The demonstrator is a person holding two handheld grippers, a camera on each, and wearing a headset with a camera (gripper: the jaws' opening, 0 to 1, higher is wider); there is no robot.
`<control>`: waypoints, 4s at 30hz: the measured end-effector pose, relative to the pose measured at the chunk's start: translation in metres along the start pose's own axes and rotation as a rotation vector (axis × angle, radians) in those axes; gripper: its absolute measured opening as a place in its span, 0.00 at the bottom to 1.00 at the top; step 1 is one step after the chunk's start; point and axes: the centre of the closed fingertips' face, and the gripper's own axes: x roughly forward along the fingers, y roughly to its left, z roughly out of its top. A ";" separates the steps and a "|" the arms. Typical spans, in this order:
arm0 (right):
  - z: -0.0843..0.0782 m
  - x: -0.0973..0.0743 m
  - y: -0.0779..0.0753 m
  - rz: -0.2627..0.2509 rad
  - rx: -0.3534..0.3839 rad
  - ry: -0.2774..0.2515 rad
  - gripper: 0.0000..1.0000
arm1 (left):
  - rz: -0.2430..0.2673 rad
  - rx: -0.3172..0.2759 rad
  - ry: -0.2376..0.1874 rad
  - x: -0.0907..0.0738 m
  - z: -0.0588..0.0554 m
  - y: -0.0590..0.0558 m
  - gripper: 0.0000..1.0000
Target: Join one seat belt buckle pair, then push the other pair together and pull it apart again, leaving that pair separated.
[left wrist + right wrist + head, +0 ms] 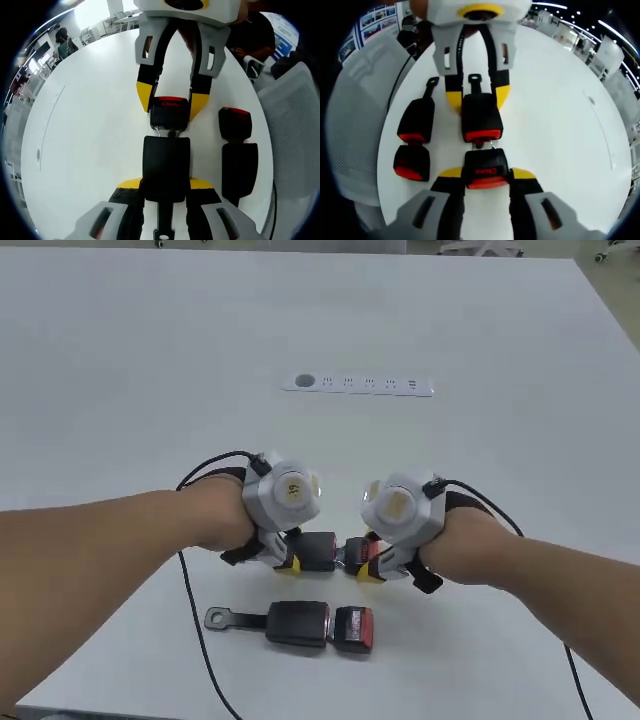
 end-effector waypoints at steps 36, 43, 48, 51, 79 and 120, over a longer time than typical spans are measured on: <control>-0.075 -0.043 -0.002 -0.045 0.042 0.015 0.33 | 0.012 -0.035 -0.025 0.000 0.000 0.001 0.32; -0.105 -0.061 -0.002 -0.061 0.064 0.031 0.34 | 0.016 -0.039 -0.024 0.000 0.000 0.001 0.32; -0.127 -0.072 -0.004 -0.072 0.084 0.044 0.34 | 0.019 -0.045 -0.025 -0.001 -0.001 0.001 0.32; -0.139 -0.079 -0.004 -0.077 0.095 0.057 0.34 | 0.019 -0.046 -0.030 -0.001 0.000 0.000 0.32; -0.158 -0.094 -0.014 -0.201 0.139 0.095 0.47 | 0.077 -0.065 -0.019 -0.005 0.002 0.002 0.38; -0.106 -0.176 0.072 -0.410 0.386 -0.272 1.00 | 0.405 -0.450 -0.388 -0.126 -0.077 -0.096 1.00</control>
